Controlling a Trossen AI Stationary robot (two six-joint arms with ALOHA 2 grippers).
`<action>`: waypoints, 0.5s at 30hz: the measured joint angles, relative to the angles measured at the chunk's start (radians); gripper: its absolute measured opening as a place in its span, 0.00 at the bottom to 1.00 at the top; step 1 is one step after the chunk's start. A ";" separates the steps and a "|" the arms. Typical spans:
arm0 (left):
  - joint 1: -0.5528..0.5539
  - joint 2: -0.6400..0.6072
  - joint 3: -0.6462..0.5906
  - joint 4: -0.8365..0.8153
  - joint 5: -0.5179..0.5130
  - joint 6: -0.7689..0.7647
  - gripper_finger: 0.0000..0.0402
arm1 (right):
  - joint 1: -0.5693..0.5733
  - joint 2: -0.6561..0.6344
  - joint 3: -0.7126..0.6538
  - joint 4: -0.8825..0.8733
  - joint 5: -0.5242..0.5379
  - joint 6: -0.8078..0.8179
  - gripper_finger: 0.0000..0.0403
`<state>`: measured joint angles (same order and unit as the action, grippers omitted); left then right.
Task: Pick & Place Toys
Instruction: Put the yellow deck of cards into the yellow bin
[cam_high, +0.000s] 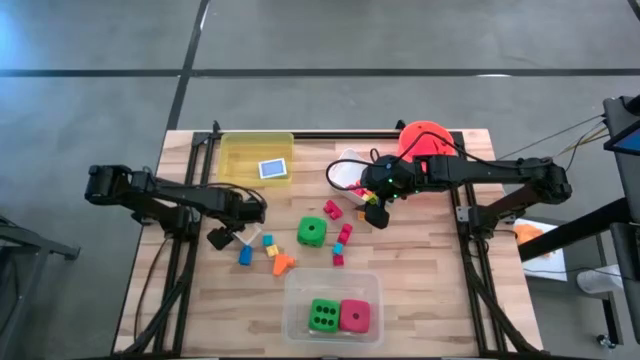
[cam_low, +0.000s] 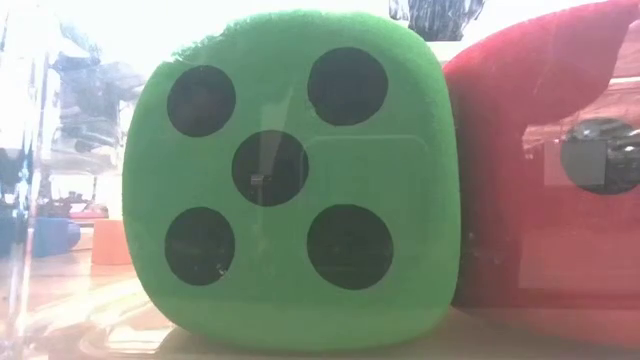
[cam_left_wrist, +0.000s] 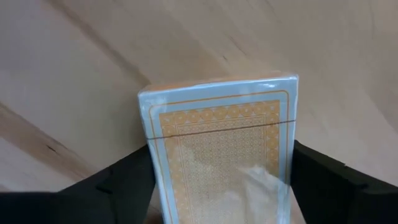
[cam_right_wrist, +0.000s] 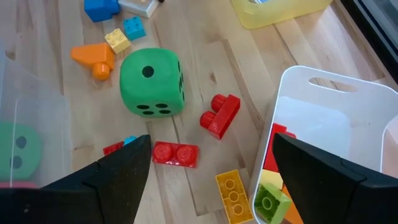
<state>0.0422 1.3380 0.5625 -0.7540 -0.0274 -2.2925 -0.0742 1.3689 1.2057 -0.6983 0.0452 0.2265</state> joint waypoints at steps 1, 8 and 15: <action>0.000 -0.001 0.000 0.002 0.002 0.020 0.72 | 0.000 0.000 0.000 0.000 0.000 -0.001 0.82; 0.000 -0.001 0.001 0.014 0.030 0.178 0.71 | 0.000 0.000 -0.009 0.001 0.000 0.001 0.82; -0.001 -0.050 -0.002 0.041 0.058 0.333 0.71 | 0.000 0.000 -0.031 0.002 0.000 0.034 0.82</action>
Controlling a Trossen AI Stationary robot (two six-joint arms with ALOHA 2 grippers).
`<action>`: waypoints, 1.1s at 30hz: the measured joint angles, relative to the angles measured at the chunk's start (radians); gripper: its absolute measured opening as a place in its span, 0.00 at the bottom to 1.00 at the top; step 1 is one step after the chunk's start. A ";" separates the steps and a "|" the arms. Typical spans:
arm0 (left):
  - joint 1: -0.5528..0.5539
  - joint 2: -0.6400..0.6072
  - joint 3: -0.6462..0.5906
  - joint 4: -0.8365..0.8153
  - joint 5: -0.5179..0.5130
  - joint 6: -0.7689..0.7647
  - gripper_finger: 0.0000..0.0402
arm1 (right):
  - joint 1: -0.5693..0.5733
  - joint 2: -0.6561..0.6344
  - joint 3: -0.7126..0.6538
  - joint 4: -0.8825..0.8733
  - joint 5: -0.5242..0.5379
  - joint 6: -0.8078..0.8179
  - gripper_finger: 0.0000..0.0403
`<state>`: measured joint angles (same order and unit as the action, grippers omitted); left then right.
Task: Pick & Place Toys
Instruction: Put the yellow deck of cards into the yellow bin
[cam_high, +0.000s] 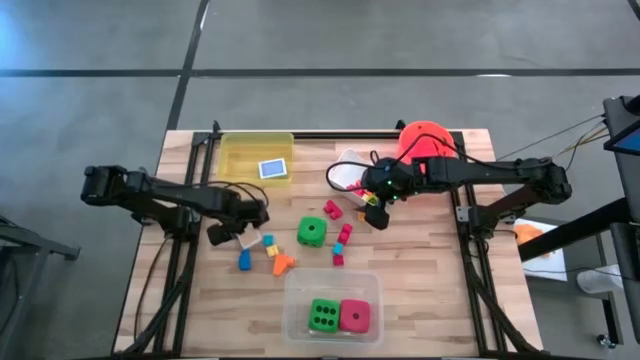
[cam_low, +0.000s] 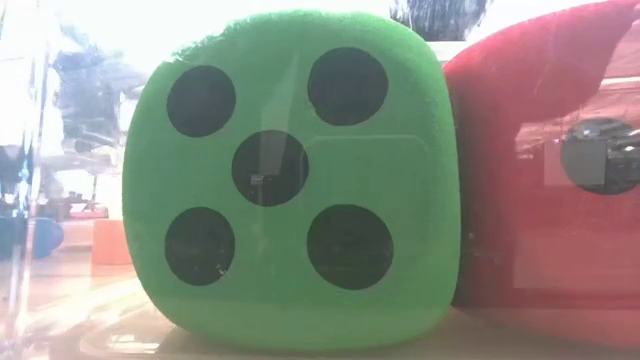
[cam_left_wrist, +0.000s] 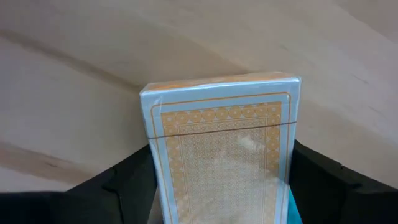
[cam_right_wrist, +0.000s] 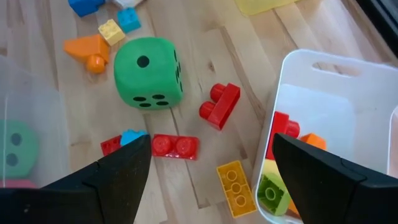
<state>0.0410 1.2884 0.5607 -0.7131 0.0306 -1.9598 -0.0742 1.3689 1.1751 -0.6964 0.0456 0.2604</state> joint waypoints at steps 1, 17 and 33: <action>0.000 -0.011 0.004 -0.001 0.000 0.027 0.71 | 0.000 0.000 -0.004 -0.001 0.000 0.007 0.82; 0.148 -0.059 0.295 -0.291 -0.093 0.544 0.71 | 0.036 -0.001 -0.019 0.005 0.000 0.199 0.82; 0.616 0.033 0.517 -0.335 -0.098 1.304 0.71 | 0.154 0.001 -0.019 0.007 0.011 0.362 0.82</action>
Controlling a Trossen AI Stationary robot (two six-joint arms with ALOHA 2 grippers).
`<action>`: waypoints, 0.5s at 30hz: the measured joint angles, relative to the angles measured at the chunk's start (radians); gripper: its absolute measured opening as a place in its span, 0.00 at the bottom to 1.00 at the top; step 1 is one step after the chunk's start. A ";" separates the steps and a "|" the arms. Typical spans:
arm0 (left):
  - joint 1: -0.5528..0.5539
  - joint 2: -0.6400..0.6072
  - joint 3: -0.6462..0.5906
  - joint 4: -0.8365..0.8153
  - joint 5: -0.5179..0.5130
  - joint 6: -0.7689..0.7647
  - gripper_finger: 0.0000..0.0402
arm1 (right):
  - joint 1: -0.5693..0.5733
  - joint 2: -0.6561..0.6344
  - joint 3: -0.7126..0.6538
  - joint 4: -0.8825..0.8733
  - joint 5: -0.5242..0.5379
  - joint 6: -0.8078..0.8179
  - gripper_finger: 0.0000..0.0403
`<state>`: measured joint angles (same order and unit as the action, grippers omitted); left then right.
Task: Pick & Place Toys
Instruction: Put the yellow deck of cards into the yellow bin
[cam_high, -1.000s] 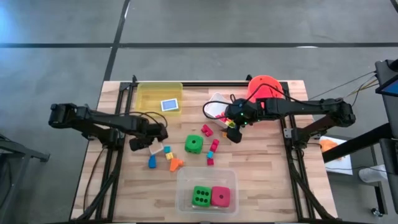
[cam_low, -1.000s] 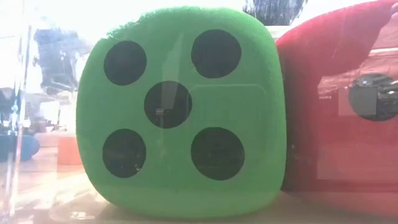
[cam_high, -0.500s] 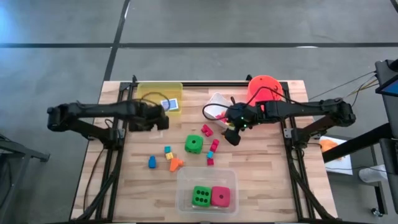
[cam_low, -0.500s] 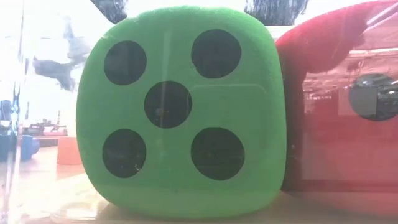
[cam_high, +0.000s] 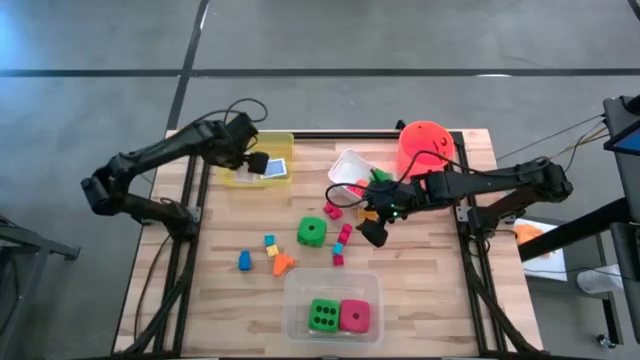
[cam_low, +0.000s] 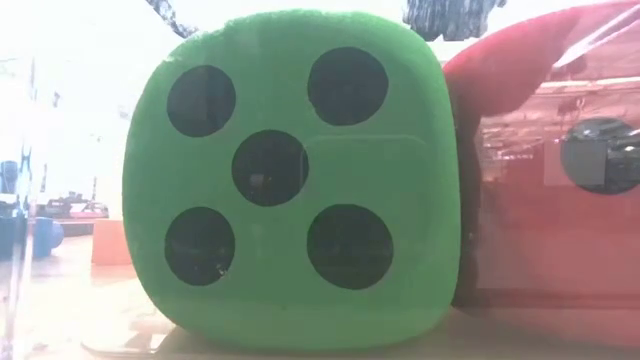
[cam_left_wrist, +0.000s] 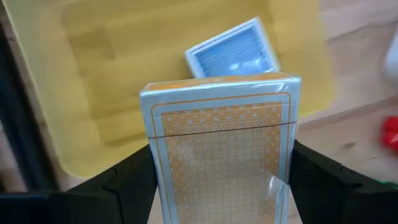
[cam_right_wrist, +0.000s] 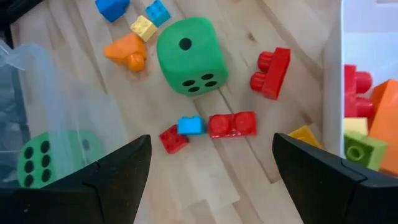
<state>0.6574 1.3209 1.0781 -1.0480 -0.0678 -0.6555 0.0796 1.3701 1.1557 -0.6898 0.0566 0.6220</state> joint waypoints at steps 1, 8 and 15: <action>0.015 0.015 0.004 -0.005 0.007 0.024 0.71 | 0.006 0.000 0.000 0.000 0.000 0.013 0.82; 0.070 0.145 0.026 -0.004 0.007 0.170 0.71 | 0.060 0.000 0.000 0.000 0.000 0.099 0.82; 0.150 0.288 0.098 -0.039 -0.019 0.118 0.71 | 0.103 0.000 0.000 0.000 0.001 0.156 0.82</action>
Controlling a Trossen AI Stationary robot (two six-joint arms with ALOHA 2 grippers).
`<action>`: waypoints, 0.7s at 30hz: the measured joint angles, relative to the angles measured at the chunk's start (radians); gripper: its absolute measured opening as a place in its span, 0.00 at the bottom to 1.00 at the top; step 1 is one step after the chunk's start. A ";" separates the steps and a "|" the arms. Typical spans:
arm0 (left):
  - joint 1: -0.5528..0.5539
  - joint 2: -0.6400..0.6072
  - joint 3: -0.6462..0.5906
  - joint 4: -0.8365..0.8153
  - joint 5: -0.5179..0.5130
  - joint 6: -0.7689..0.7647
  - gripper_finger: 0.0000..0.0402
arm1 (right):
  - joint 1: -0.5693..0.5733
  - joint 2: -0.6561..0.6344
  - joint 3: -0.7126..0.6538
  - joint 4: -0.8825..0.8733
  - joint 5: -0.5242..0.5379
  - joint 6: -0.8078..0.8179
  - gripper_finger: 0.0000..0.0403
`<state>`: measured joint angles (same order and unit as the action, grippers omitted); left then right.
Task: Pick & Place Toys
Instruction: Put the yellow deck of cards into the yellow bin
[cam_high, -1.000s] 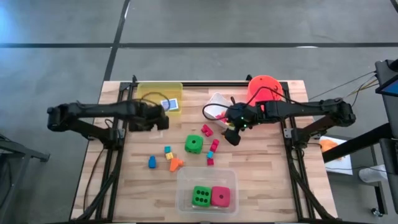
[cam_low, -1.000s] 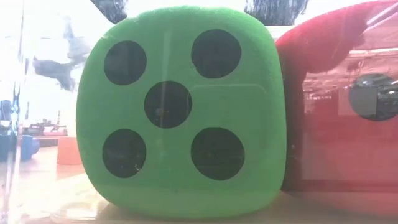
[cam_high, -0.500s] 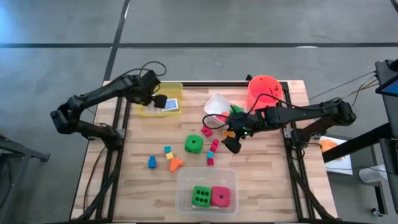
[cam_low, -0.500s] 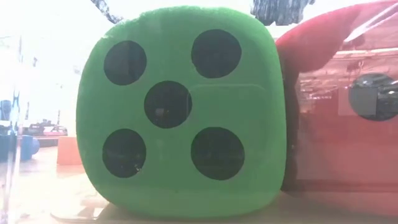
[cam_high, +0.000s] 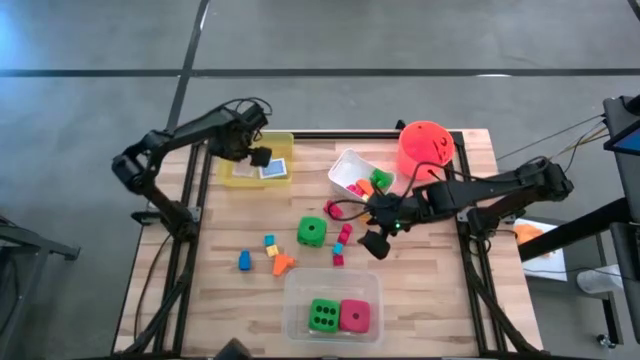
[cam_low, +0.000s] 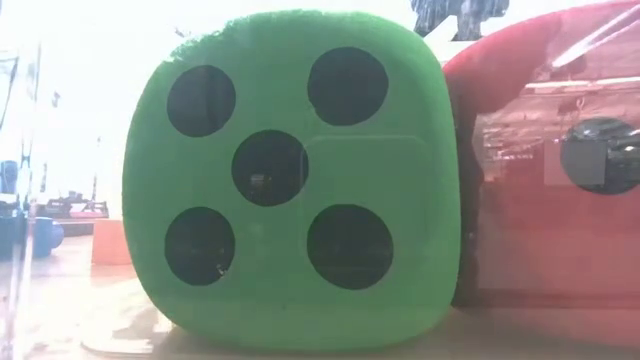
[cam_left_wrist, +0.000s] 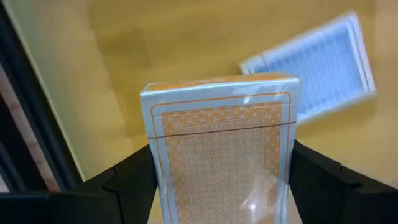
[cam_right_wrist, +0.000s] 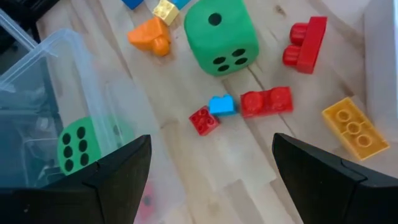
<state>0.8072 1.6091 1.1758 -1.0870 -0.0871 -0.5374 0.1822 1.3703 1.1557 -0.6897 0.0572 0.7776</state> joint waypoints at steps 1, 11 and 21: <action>0.012 0.013 0.012 0.002 0.000 -0.009 0.71 | 0.006 0.000 0.000 0.000 0.002 0.008 0.82; 0.083 0.084 -0.001 0.058 -0.004 -0.026 0.71 | 0.051 0.000 0.000 0.000 0.053 0.065 0.82; 0.083 0.094 -0.121 0.197 -0.018 -0.111 0.71 | 0.058 0.001 0.000 0.000 0.058 0.090 0.82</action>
<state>0.8898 1.7035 1.0553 -0.8904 -0.1048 -0.6479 0.2401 1.3708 1.1557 -0.6895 0.1154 0.8678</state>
